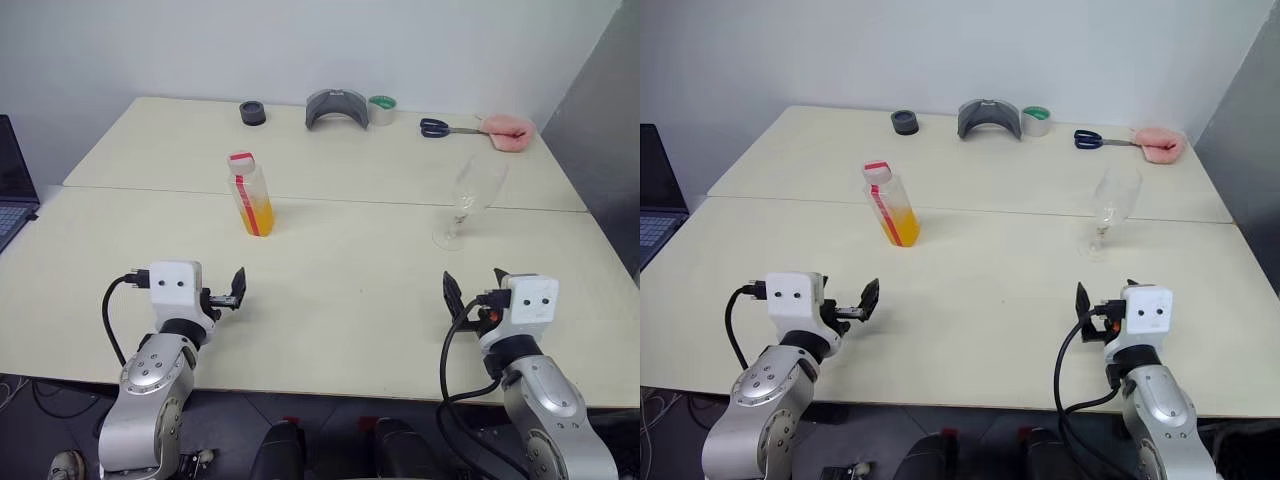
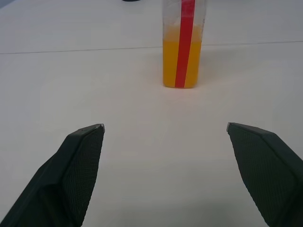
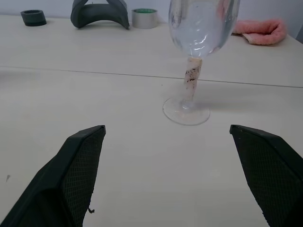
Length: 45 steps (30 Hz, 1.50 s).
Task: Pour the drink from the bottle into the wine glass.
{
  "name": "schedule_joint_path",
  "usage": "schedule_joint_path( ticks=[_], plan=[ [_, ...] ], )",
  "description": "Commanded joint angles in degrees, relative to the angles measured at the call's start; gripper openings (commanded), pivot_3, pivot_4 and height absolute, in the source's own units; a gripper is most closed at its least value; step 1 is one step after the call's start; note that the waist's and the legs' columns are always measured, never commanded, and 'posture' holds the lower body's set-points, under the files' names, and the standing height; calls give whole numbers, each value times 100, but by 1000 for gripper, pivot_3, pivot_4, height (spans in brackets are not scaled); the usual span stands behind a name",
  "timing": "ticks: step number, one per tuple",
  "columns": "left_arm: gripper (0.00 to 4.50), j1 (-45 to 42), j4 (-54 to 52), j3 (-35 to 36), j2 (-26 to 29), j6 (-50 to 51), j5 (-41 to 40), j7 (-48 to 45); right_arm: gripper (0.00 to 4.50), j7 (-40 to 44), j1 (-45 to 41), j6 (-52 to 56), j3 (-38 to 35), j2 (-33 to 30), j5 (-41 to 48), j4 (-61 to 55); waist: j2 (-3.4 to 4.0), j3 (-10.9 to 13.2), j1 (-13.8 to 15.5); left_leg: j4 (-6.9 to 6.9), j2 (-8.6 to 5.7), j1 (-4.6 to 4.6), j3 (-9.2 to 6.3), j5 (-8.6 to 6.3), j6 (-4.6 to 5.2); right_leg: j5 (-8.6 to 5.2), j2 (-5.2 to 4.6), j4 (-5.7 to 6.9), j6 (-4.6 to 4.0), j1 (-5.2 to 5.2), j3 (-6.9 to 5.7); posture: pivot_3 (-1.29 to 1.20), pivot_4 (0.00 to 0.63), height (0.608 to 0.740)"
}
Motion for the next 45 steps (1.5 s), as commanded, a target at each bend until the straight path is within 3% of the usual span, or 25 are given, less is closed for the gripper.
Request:
schedule_joint_path(
  ticks=[1,27,33,41,45],
  plan=[
    [4463,-46,-234,-38,80,-44,21,7,4500,-21,-34,-168,-55,-13,-30,-175,0,0,0,0,0,0,0,0,0,0,0,0,0,0,0,0,150,740],
    [4463,-355,-73,-62,-67,-85,-56,294,4500,7,-287,-91,-65,-71,29,-66,0,0,0,0,-1,0,0,0,0,0,0,0,0,0,0,0,150,740],
    [4463,-801,320,-94,15,-143,-18,282,4500,954,-1099,251,19,-528,782,290,0,0,-14,2,-2,3,2,0,0,2,3,3,-1,2,2,0,150,740],
    [4463,-1514,972,-231,-53,-455,224,468,4500,3152,-2778,1210,-322,-1603,3236,952,-2,2,-4,2,-5,1,-2,0,1,4,6,-3,-4,9,-3,0,150,740],
    [4463,-1707,1208,-288,-46,-578,298,473,4500,3413,-3336,1256,-334,-1849,3574,1413,-2,2,-3,3,-7,1,-4,0,2,5,3,-4,-4,12,-7,0,150,740]
  ],
)
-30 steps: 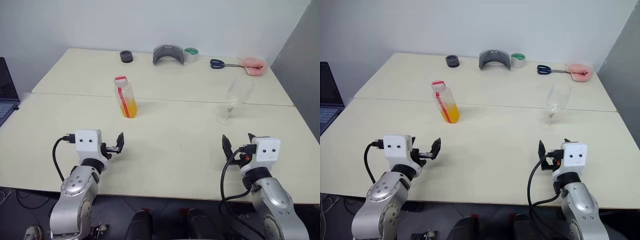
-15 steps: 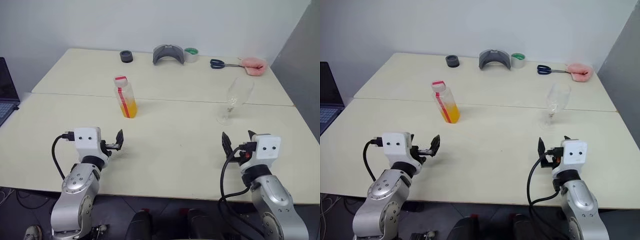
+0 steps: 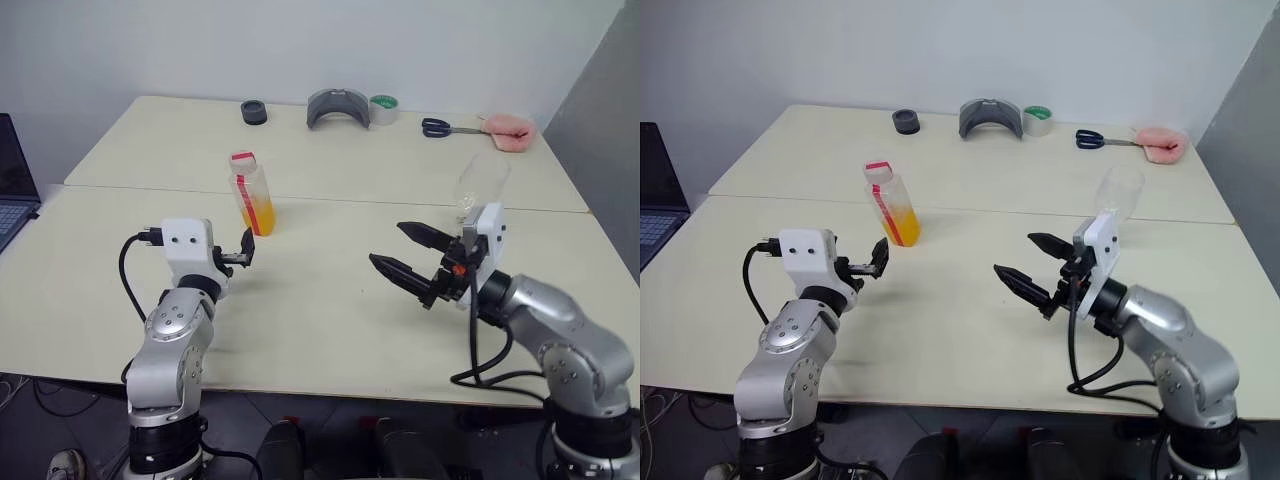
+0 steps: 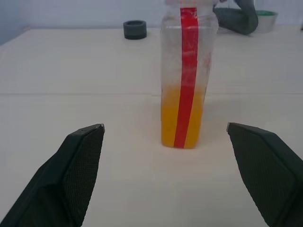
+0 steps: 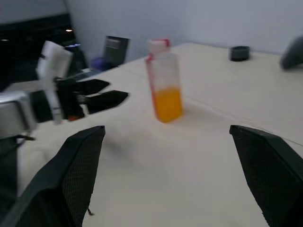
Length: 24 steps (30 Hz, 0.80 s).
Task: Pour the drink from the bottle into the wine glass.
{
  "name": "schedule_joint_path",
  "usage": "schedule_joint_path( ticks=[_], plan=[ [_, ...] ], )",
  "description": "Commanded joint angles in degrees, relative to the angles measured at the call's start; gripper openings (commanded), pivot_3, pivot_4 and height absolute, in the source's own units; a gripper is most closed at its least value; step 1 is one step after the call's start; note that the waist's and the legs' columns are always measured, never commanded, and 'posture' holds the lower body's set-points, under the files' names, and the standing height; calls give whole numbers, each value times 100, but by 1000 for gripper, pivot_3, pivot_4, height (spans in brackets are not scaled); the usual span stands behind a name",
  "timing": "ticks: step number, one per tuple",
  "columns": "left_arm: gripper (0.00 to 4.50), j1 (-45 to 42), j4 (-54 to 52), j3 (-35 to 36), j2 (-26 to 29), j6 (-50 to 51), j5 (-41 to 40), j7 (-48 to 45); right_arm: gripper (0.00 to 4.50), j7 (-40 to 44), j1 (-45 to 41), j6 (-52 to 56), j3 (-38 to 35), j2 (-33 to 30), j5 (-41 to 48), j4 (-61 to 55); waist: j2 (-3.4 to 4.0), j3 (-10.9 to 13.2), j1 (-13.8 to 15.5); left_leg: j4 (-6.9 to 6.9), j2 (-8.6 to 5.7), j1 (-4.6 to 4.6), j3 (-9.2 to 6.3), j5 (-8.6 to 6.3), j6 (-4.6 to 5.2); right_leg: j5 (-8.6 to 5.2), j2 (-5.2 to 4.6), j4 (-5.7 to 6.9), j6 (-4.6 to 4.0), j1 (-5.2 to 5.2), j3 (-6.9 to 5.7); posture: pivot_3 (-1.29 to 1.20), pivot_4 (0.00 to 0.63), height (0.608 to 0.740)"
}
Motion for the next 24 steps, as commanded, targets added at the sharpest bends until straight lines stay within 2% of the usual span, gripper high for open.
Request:
schedule_joint_path(
  ticks=[1,12,24],
  plan=[
    [4463,-213,95,-68,41,-250,101,17,4500,228,-400,-1,-93,-76,374,230,0,0,-4,0,0,0,2,0,0,0,0,3,0,-2,2,0,150,740],
    [4463,-725,811,-83,5,-622,26,-66,4500,318,-713,-320,166,-96,177,367,0,0,8,0,0,-2,0,0,0,1,-1,4,2,-3,0,0,150,740],
    [4463,-1363,1857,-180,64,-1180,58,-301,4500,-128,-740,-342,250,21,240,32,0,0,13,0,0,-3,-1,0,0,2,-1,5,3,-4,-2,0,150,740]
  ],
)
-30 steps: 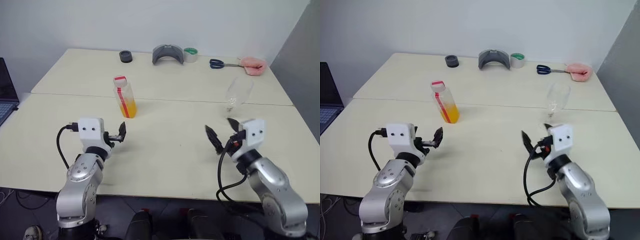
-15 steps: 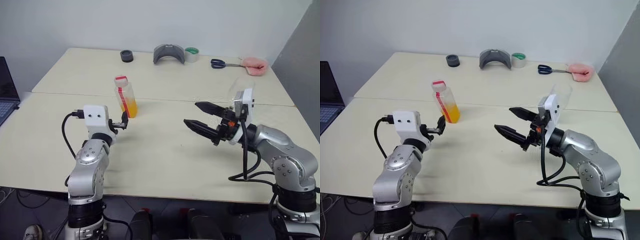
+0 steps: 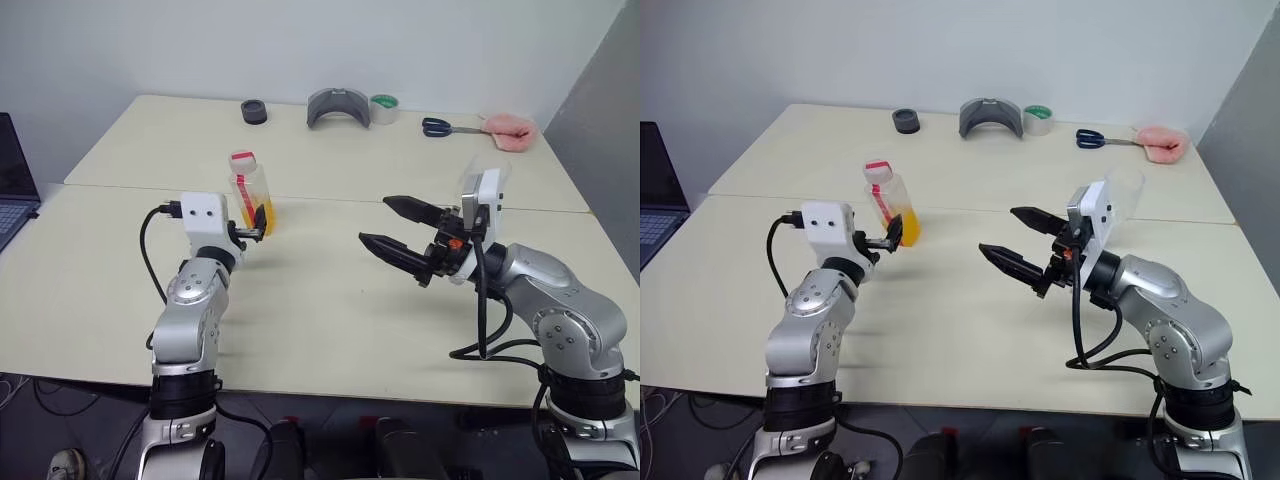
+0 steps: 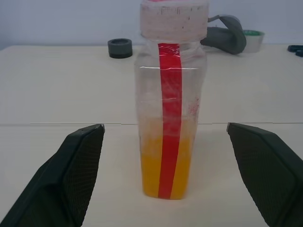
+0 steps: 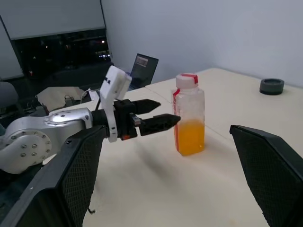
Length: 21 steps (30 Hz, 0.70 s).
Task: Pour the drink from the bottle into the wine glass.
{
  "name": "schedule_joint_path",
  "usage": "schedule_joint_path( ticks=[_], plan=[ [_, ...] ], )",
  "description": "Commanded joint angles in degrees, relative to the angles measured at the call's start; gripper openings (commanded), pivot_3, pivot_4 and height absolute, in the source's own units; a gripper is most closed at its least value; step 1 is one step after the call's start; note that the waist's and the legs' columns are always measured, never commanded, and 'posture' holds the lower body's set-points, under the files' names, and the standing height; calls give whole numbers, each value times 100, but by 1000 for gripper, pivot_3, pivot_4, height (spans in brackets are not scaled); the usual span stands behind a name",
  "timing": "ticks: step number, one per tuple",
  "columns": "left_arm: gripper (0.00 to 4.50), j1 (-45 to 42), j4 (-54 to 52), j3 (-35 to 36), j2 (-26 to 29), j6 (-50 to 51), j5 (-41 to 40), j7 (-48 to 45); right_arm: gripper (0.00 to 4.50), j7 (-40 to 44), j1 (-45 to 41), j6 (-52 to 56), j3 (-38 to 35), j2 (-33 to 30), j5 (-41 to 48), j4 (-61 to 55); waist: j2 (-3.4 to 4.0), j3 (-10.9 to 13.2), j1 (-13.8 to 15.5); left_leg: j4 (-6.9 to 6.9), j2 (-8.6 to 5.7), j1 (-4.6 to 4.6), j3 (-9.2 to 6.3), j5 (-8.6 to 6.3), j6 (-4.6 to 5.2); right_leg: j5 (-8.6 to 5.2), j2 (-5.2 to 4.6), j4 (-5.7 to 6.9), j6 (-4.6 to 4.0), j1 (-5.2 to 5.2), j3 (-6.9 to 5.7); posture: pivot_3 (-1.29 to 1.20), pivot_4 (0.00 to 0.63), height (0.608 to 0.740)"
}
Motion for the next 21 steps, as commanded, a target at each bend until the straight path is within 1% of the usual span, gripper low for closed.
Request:
schedule_joint_path(
  ticks=[1,8,17,21],
  plan=[
    [4463,-181,163,-13,72,-310,36,-98,4500,-99,-39,-68,-23,-14,87,-279,0,0,0,0,1,0,0,0,0,0,0,0,0,-1,1,0,150,740],
    [4463,-549,942,-45,110,-752,68,-227,4500,-255,34,-6,-96,-61,184,-476,0,0,13,0,0,-1,-1,0,0,0,0,0,0,-1,-2,0,150,740],
    [4463,-1569,3126,-28,100,-2054,97,-556,4500,-439,-84,71,-59,-77,300,-632,0,0,46,0,-2,-3,0,0,0,1,0,-2,1,-1,-3,0,150,740],
    [4463,-1866,3812,23,70,-2647,60,-678,4500,-551,-149,59,-32,-54,299,-608,0,0,47,0,-2,-8,-1,0,0,1,0,-1,1,-7,-6,0,150,740]
  ],
)
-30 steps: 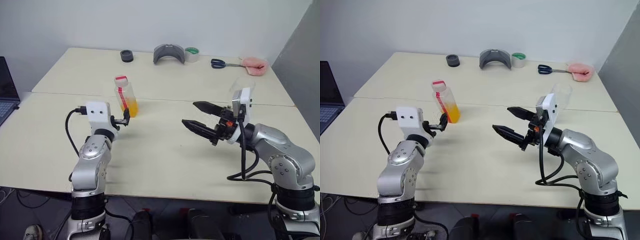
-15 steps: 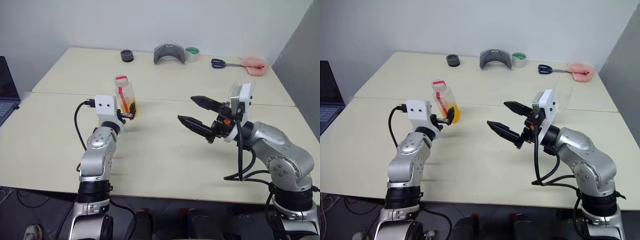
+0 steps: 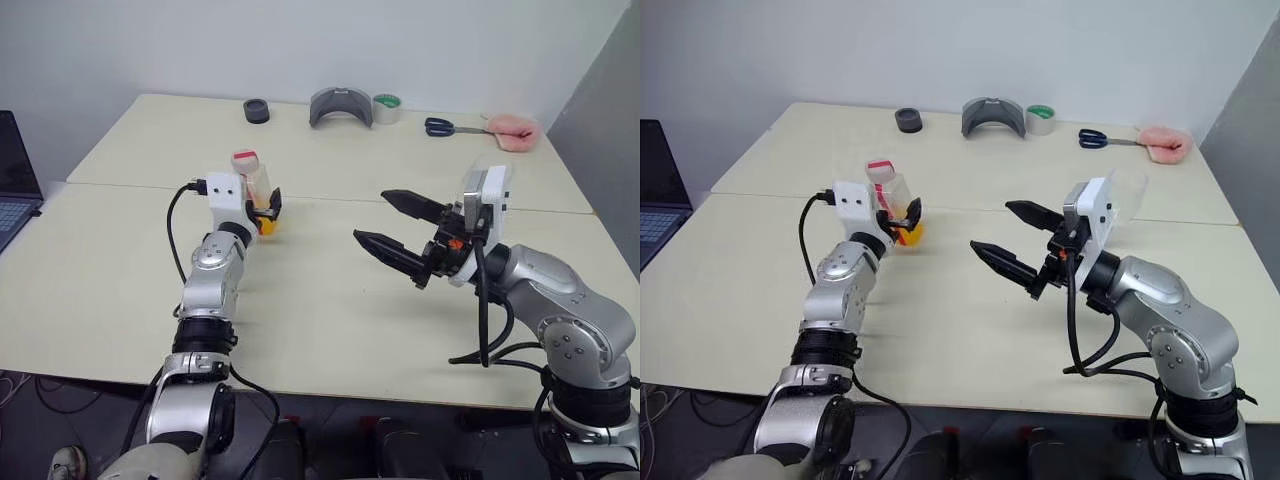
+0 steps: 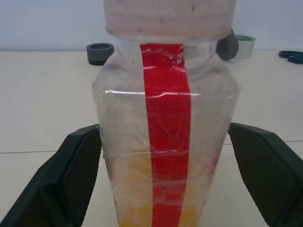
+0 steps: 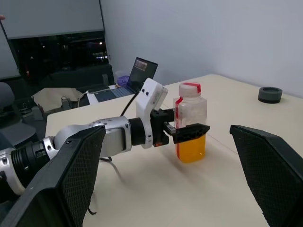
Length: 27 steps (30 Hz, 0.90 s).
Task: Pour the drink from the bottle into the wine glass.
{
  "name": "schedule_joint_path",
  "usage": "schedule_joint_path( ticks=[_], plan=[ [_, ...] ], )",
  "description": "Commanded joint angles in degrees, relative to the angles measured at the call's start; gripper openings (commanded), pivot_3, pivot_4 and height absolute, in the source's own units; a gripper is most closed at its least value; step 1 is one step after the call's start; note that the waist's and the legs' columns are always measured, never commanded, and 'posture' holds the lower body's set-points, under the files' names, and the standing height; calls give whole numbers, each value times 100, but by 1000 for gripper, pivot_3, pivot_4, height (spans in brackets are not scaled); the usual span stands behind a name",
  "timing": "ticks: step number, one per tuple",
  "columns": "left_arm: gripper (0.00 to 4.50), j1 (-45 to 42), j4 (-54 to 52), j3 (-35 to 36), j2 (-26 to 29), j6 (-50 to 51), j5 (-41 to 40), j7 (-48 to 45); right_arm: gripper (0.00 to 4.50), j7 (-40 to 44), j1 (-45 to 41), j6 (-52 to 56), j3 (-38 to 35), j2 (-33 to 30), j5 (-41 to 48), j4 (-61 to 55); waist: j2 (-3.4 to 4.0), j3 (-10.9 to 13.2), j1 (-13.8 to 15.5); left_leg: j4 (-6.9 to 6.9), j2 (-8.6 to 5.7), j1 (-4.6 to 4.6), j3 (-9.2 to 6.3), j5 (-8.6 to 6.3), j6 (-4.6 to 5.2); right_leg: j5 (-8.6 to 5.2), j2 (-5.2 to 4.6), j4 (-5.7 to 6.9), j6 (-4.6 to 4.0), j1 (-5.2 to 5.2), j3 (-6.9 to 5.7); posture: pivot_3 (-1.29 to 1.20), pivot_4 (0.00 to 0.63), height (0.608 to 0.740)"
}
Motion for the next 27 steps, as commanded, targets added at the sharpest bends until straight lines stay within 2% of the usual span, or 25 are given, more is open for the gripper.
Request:
schedule_joint_path(
  ticks=[1,12,27],
  plan=[
    [4463,-327,359,36,12,-596,-9,-125,4500,-136,-138,-74,-28,19,51,-190,0,0,3,1,0,-3,-2,0,0,0,0,0,0,-2,-1,0,150,740],
    [4463,-631,1103,46,34,-1233,-7,-221,4500,-382,-99,-97,73,157,76,-243,0,0,9,2,0,-12,-5,0,0,1,-1,2,0,-9,-8,0,150,740],
    [4463,-907,1311,-6,79,-1403,51,-254,4500,-373,-152,-194,151,196,-2,-111,0,0,17,2,-1,-13,-9,0,0,1,-1,4,0,-9,-12,0,150,740]
  ],
)
